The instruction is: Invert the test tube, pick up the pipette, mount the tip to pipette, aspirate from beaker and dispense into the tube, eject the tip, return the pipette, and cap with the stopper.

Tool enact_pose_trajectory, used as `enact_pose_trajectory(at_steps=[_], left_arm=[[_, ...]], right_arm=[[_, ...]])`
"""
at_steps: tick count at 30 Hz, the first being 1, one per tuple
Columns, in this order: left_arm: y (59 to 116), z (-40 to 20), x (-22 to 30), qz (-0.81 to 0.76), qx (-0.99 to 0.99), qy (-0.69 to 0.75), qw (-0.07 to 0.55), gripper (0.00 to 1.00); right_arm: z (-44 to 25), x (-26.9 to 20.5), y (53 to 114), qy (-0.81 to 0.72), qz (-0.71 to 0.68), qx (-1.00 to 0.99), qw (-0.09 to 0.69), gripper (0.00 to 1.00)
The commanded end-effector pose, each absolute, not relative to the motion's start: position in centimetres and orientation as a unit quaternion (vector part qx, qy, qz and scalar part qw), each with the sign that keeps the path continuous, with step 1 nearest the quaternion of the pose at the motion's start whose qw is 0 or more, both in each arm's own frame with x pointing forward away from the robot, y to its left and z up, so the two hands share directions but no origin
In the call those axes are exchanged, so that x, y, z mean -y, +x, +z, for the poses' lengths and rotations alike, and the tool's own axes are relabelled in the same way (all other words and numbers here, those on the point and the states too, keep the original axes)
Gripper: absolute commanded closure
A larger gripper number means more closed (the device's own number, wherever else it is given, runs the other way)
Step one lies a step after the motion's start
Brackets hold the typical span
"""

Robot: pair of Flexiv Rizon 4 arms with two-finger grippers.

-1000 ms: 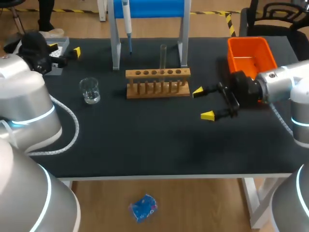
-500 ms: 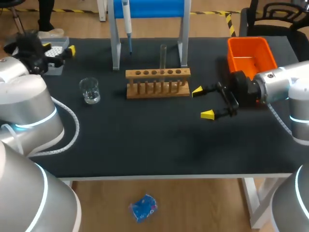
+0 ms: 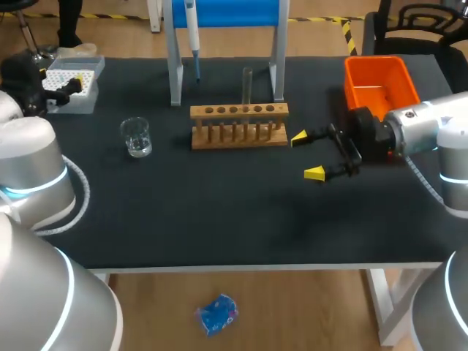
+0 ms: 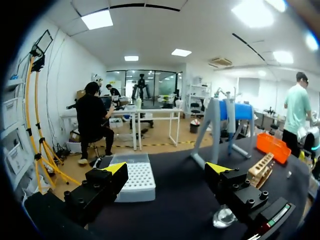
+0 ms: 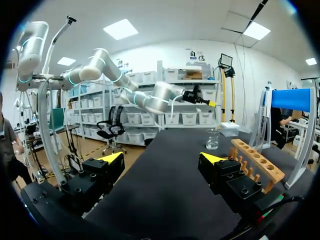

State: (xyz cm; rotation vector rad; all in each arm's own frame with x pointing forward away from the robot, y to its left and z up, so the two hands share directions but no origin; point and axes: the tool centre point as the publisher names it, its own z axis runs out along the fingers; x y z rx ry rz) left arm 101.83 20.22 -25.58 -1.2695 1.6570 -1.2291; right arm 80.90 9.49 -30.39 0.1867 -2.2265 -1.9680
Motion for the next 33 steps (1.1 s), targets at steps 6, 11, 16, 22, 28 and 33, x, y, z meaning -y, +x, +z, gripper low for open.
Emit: enact_pose_trajectory(at_steps=[6, 11, 16, 22, 28, 33], left_arm=[[102.4, -25.6, -20.7, -0.467, -0.652, -0.490, 0.342, 0.00], [102.4, -25.6, -20.7, -0.467, -0.652, -0.490, 0.342, 0.00], [103.0, -26.1, -21.1, -0.464, -0.653, -0.486, 0.350, 0.00], [105.5, -28.3, -24.3, -0.449, -0.674, -0.460, 0.364, 0.00], [108.3, -30.3, -26.9, -0.423, -0.704, -0.437, 0.368, 0.00], [110.2, -30.9, -27.8, -0.414, -0.717, -0.430, 0.361, 0.00]], right_arm=[[-30.4, -9.5, 80.9, 0.063, -0.658, 0.746, 0.082, 0.00], [-30.4, -9.5, 80.9, 0.063, -0.658, 0.746, 0.082, 0.00], [-30.4, -9.5, 80.9, 0.063, -0.658, 0.746, 0.082, 0.00], [-30.4, -9.5, 80.9, 0.063, -0.658, 0.746, 0.082, 0.00], [-30.4, -9.5, 80.9, 0.063, -0.658, 0.746, 0.082, 0.00], [-30.4, -9.5, 80.9, 0.063, -0.658, 0.746, 0.082, 0.00]])
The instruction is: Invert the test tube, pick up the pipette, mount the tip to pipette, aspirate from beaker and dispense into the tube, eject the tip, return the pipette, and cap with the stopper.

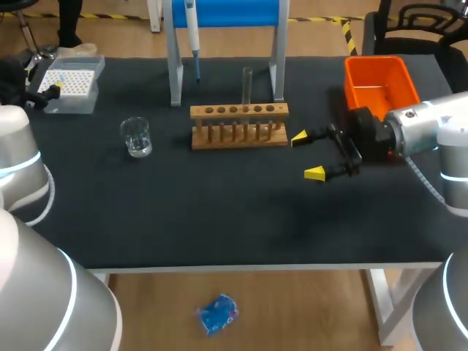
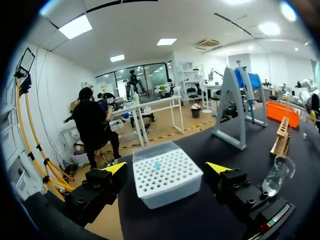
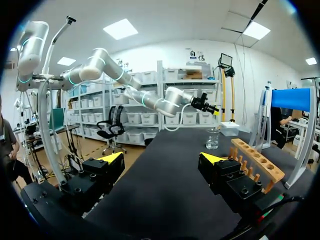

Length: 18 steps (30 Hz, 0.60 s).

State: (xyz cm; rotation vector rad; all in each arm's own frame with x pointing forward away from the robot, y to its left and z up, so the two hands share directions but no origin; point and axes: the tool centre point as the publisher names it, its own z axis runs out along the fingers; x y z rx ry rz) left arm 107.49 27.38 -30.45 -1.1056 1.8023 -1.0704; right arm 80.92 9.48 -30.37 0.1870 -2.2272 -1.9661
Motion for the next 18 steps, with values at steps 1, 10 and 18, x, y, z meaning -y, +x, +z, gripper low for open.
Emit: enact_pose_trajectory(at_steps=[1, 10, 18], left_arm=[[110.5, -31.1, -27.8, -0.413, -0.718, -0.428, 0.361, 0.00], [113.0, -32.8, -27.3, -0.391, -0.737, -0.434, 0.340, 0.07], [114.1, -33.6, -27.2, -0.386, -0.746, -0.436, 0.324, 0.25]], right_arm=[[-30.4, -9.5, 80.9, 0.063, -0.658, 0.746, 0.082, 0.00], [-30.4, -9.5, 80.9, 0.063, -0.658, 0.746, 0.082, 0.00], [-30.4, -9.5, 80.9, 0.063, -0.658, 0.746, 0.082, 0.00]])
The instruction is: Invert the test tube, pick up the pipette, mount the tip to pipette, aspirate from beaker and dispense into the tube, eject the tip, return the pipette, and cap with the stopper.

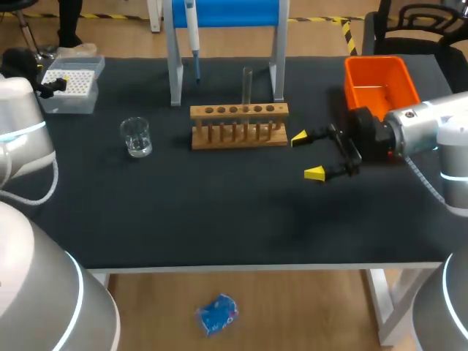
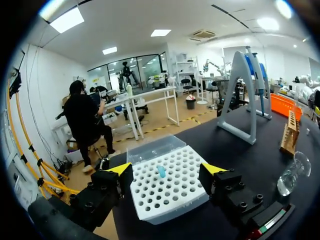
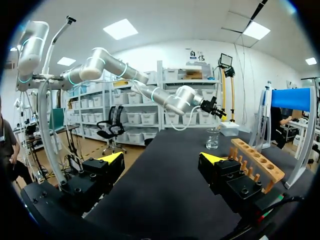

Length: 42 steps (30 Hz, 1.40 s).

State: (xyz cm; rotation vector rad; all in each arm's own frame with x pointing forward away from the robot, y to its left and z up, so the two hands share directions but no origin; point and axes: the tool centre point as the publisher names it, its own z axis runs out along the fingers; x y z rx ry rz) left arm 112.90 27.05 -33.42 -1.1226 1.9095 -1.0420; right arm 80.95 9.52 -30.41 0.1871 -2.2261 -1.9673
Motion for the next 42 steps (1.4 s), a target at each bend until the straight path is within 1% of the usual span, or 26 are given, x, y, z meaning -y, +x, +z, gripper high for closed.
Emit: enact_pose_trajectory(at_steps=[1, 4, 6, 7, 8, 9, 10, 13, 14, 15, 16, 18, 20, 24, 30, 34, 42], left_arm=[[114.2, -33.7, -27.2, -0.385, -0.746, -0.437, 0.322, 0.23], [114.3, -33.9, -27.1, -0.383, -0.750, -0.437, 0.317, 0.22], [114.4, -34.1, -27.1, -0.381, -0.752, -0.437, 0.313, 0.26], [114.4, -34.1, -27.1, -0.380, -0.752, -0.437, 0.313, 0.32], [114.5, -34.2, -27.1, -0.378, -0.753, -0.438, 0.314, 0.35], [114.6, -34.3, -27.1, -0.376, -0.753, -0.439, 0.314, 0.34], [114.6, -34.3, -27.1, -0.375, -0.754, -0.439, 0.314, 0.31], [114.7, -34.5, -27.1, -0.374, -0.753, -0.443, 0.310, 0.30], [114.7, -34.5, -27.1, -0.375, -0.754, -0.443, 0.309, 0.33], [114.7, -34.6, -27.0, -0.375, -0.754, -0.444, 0.307, 0.33], [114.8, -34.7, -27.0, -0.375, -0.755, -0.444, 0.304, 0.38], [114.9, -34.8, -26.8, -0.375, -0.756, -0.444, 0.300, 0.42], [114.9, -34.9, -26.7, -0.377, -0.756, -0.444, 0.297, 0.42], [115.2, -35.1, -26.5, -0.377, -0.758, -0.443, 0.295, 0.50], [115.4, -35.3, -26.4, -0.375, -0.760, -0.442, 0.295, 0.51], [115.5, -35.6, -26.4, -0.371, -0.762, -0.441, 0.297, 0.55], [115.6, -36.1, -26.4, -0.369, -0.762, -0.446, 0.290, 0.59]], right_arm=[[-30.4, -9.5, 80.9, 0.063, -0.658, 0.746, 0.082, 0.00], [-30.4, -9.5, 80.9, 0.063, -0.658, 0.746, 0.082, 0.00], [-30.4, -9.5, 80.9, 0.063, -0.658, 0.746, 0.082, 0.00], [-30.4, -9.5, 80.9, 0.063, -0.658, 0.746, 0.082, 0.00], [-30.4, -9.5, 80.9, 0.063, -0.658, 0.746, 0.082, 0.00], [-30.4, -9.5, 80.9, 0.063, -0.658, 0.746, 0.082, 0.00], [-30.4, -9.5, 80.9, 0.063, -0.658, 0.746, 0.082, 0.00], [-30.4, -9.5, 80.9, 0.063, -0.658, 0.746, 0.082, 0.00], [-30.4, -9.5, 80.9, 0.063, -0.658, 0.746, 0.082, 0.00], [-30.4, -9.5, 80.9, 0.063, -0.658, 0.746, 0.082, 0.00], [-30.4, -9.5, 80.9, 0.063, -0.658, 0.746, 0.082, 0.00], [-30.4, -9.5, 80.9, 0.063, -0.658, 0.746, 0.082, 0.00], [-30.4, -9.5, 80.9, 0.063, -0.658, 0.746, 0.082, 0.00], [-30.4, -9.5, 80.9, 0.063, -0.658, 0.746, 0.082, 0.00], [-30.4, -9.5, 80.9, 0.063, -0.658, 0.746, 0.082, 0.00], [-30.4, -9.5, 80.9, 0.063, -0.658, 0.746, 0.082, 0.00], [-30.4, -9.5, 80.9, 0.063, -0.658, 0.746, 0.082, 0.00]])
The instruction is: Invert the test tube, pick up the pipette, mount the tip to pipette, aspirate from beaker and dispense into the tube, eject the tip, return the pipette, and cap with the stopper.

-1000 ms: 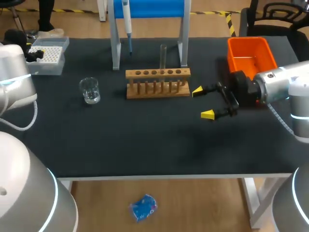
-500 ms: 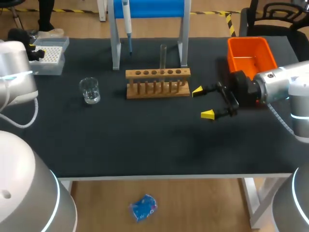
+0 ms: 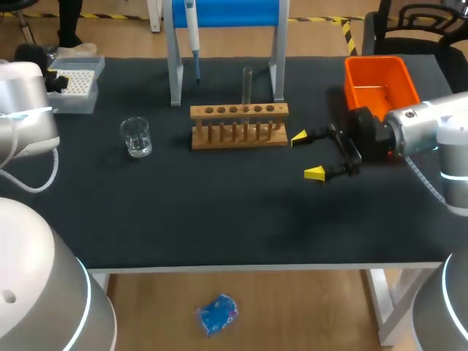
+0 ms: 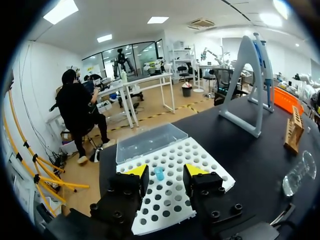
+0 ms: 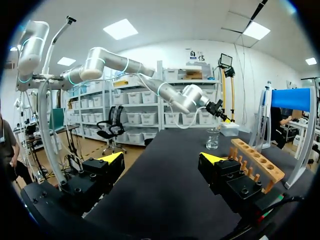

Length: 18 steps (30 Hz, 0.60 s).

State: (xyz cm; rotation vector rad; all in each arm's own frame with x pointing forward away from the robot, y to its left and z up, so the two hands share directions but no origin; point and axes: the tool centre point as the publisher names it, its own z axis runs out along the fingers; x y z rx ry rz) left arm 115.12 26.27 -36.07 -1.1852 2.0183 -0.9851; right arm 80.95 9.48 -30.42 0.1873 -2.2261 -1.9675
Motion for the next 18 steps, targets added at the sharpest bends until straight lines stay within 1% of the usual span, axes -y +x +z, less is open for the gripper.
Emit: enact_pose_trajectory(at_steps=[1, 7, 12, 16, 18], left_arm=[[115.67, -36.18, -26.42, -0.369, -0.762, -0.447, 0.290, 0.59], [115.75, -36.22, -26.42, -0.370, -0.761, -0.447, 0.289, 0.61], [115.81, -36.27, -26.50, -0.370, -0.761, -0.448, 0.289, 0.64], [115.81, -36.30, -26.51, -0.369, -0.761, -0.450, 0.287, 0.73], [115.82, -36.34, -26.50, -0.369, -0.761, -0.451, 0.286, 0.72]], right_arm=[[-30.43, -9.50, 80.88, 0.063, -0.658, 0.746, 0.082, 0.00], [-30.43, -9.50, 80.88, 0.063, -0.658, 0.746, 0.082, 0.00], [-30.43, -9.50, 80.88, 0.063, -0.658, 0.746, 0.082, 0.00], [-30.43, -9.50, 80.88, 0.063, -0.658, 0.746, 0.082, 0.00], [-30.43, -9.50, 80.88, 0.063, -0.658, 0.746, 0.082, 0.00]])
